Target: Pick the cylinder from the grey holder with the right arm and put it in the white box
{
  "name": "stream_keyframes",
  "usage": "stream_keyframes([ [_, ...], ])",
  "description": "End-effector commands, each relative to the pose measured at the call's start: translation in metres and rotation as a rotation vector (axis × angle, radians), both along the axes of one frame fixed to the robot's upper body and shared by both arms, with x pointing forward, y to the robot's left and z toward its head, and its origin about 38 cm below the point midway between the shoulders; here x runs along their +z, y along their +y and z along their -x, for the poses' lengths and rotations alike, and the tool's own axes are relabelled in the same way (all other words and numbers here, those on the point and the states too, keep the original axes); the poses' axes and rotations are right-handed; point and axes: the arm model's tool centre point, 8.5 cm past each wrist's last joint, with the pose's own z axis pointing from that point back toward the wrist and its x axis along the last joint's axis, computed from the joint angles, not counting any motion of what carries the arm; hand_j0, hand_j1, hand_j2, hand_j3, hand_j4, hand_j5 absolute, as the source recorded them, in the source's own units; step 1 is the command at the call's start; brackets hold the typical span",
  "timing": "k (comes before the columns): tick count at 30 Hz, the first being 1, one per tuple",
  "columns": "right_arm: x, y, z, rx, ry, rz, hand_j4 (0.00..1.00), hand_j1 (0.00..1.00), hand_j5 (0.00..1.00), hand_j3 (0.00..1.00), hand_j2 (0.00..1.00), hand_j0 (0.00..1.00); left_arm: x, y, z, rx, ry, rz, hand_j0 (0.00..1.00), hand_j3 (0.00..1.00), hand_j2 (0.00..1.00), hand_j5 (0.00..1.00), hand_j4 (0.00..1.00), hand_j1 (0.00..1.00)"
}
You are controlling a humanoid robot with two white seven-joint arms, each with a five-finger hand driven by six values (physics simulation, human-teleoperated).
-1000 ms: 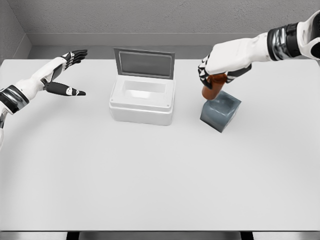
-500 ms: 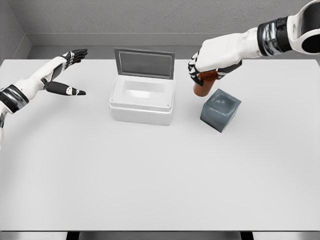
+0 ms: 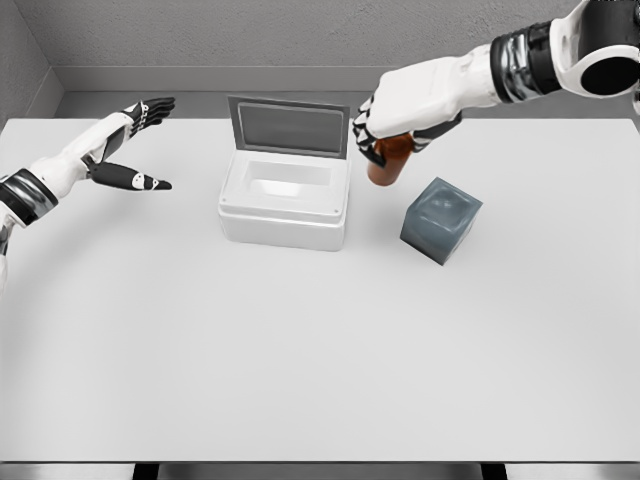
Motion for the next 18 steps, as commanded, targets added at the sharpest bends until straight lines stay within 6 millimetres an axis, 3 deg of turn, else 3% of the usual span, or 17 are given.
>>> stream_keyframes([
  [1,0.0,0.006,0.0,0.01,0.004,-0.008,0.35,0.35,0.35,0.35,0.35,0.35,0.001,0.001,0.0,0.003,-0.001,0.008,1.0,1.0,1.0,1.0,1.0,1.0],
  [18,-0.002,0.03,-0.008,0.026,0.009,-0.008,0.35,0.35,0.35,0.35,0.35,0.35,-0.001,-0.003,-0.001,-0.001,0.003,0.012,1.0,1.0,1.0,1.0,1.0,1.0],
])
